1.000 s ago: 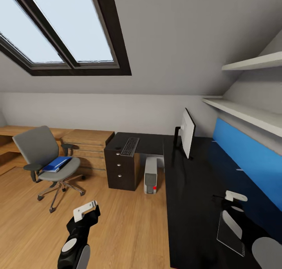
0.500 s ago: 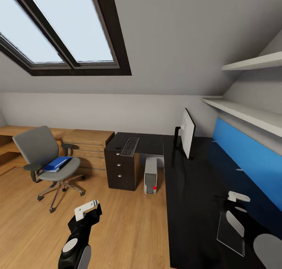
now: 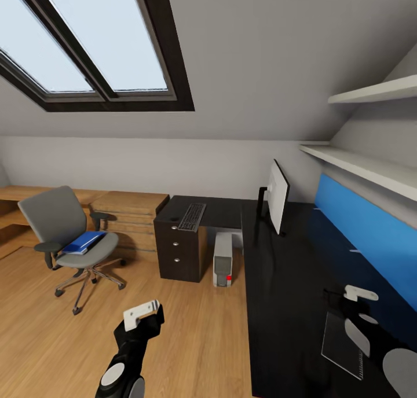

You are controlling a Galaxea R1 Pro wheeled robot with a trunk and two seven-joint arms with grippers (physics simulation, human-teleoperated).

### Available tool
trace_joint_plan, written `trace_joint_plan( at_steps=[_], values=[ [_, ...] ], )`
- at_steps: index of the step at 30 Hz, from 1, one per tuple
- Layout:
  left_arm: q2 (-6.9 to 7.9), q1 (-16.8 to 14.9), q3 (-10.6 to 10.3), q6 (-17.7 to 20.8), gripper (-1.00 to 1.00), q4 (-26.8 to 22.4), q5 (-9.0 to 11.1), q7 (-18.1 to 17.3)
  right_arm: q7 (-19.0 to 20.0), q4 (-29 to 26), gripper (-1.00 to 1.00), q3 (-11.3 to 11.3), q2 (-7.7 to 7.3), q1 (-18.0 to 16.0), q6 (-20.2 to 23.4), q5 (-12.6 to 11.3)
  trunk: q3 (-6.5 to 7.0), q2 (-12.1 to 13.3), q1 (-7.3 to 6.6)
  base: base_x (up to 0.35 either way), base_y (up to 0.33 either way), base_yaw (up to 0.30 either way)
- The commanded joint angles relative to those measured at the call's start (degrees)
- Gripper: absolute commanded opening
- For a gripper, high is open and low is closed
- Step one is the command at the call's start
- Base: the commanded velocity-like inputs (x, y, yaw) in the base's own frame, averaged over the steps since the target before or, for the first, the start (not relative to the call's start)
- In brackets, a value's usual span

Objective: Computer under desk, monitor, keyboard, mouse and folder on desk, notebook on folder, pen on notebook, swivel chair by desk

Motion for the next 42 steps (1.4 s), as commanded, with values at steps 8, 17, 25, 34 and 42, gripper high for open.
trace_joint_plan(
  at_steps=[8, 17, 25, 34, 42],
  values=[
    [0.10, 0.1, 0.2, 4.5, 1.00, 0.1, 1.6, 0.6, 0.8, 1.9, 1.00, 0.5, -0.32, -1.4, 1.3, -0.7, -1.48, -3.3, 1.79, 0.000, 0.000, 0.000],
    [0.06, 0.1, 0.3, 5.3, 1.00, -0.2, 2.7, 0.8, 0.9, 2.9, 1.00, -2.6, -1.33, -3.8, 9.2, -2.1, -3.10, -6.9, 3.76, 0.000, 0.000, 0.000],
    [0.03, 0.1, 0.3, 5.4, 1.00, -0.2, 2.8, 0.9, 1.4, 2.7, 1.00, -3.3, -0.82, -3.9, 5.2, -2.3, -4.53, -10.1, 5.52, 0.000, 0.000, 0.000],
    [0.03, 0.1, 0.4, 5.3, 1.00, -0.2, 2.9, 0.9, 3.4, 2.8, 1.00, -3.4, -0.61, -3.9, 2.3, -2.3, -6.14, -13.7, 7.50, 0.000, 0.000, -0.176],
    [0.03, 0.1, 0.3, 5.3, 1.00, -0.2, 2.9, 0.9, 5.0, 2.8, 1.00, -3.4, -0.61, -3.9, 2.2, -2.2, -6.67, -14.9, 8.16, 0.000, 0.000, -0.135]
  ],
)
